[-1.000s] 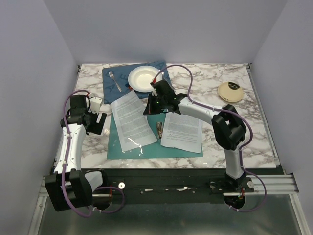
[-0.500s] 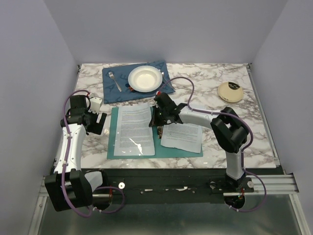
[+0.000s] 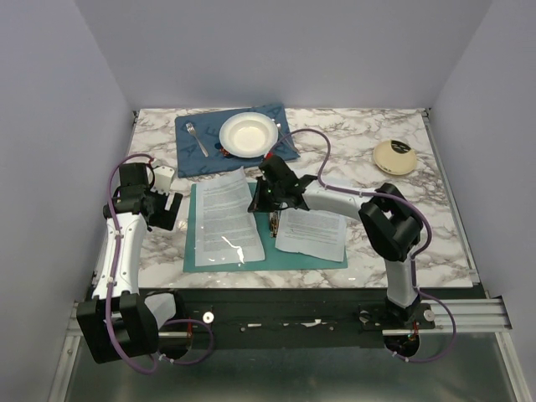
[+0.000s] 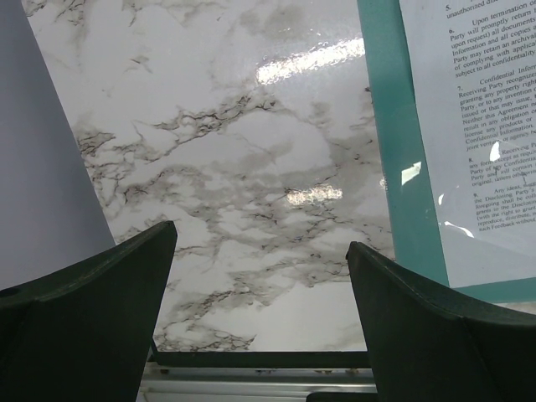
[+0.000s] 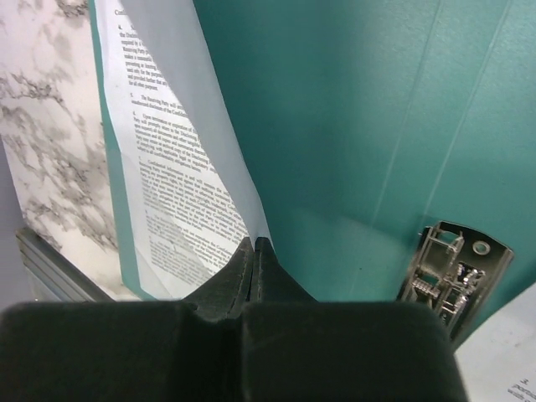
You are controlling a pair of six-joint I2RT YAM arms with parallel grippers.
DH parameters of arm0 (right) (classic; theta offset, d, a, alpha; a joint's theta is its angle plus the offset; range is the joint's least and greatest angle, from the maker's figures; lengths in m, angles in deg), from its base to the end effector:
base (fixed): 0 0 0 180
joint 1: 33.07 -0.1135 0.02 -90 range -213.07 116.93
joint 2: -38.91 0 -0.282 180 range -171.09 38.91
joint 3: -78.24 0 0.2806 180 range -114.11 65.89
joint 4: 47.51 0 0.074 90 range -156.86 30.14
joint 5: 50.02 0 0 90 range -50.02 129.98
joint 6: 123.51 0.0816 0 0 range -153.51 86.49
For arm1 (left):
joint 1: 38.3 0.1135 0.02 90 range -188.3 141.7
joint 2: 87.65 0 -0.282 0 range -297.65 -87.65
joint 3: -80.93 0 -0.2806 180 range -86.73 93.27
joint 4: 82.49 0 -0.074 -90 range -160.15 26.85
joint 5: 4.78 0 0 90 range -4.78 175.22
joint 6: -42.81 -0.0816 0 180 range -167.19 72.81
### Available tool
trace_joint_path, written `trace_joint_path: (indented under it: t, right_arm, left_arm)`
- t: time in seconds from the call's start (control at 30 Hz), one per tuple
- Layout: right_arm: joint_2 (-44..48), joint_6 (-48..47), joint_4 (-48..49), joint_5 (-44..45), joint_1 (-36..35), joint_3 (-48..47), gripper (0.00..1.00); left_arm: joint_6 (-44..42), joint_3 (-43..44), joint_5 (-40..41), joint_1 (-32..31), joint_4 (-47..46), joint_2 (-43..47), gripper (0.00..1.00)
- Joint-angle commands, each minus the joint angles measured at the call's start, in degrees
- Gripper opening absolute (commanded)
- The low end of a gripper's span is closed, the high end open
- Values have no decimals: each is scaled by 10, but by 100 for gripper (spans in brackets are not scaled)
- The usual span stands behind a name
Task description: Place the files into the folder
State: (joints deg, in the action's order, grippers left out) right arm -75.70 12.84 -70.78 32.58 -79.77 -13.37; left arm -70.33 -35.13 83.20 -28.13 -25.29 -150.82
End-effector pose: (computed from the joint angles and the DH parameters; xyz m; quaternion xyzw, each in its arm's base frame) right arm 0.3372 0.3731 0.1483 -0.0269 0.9261 0.3109 0.2122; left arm 0.2557 0.0430 0.2393 0.1132 0.9505 0.0666 0.2815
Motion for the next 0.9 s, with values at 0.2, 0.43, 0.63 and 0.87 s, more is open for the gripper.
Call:
trace_joint_path:
  t: [0.2, 0.43, 0.63, 0.87]
  right_arm:
    - [-40, 8, 1, -1, -14, -37, 1]
    - [-29, 54, -8, 33, -26, -12, 0]
    - [-15, 91, -16, 53, -28, 20, 1]
    - [-21, 88, -26, 49, -33, 13, 0]
  left_arm:
    - [-13, -2, 1, 5, 2, 8, 99]
    - [-12, -1, 0, 5, 2, 7, 99]
    - [-11, -2, -2, 5, 2, 9, 99]
    - [-10, 3, -4, 5, 4, 8, 99]
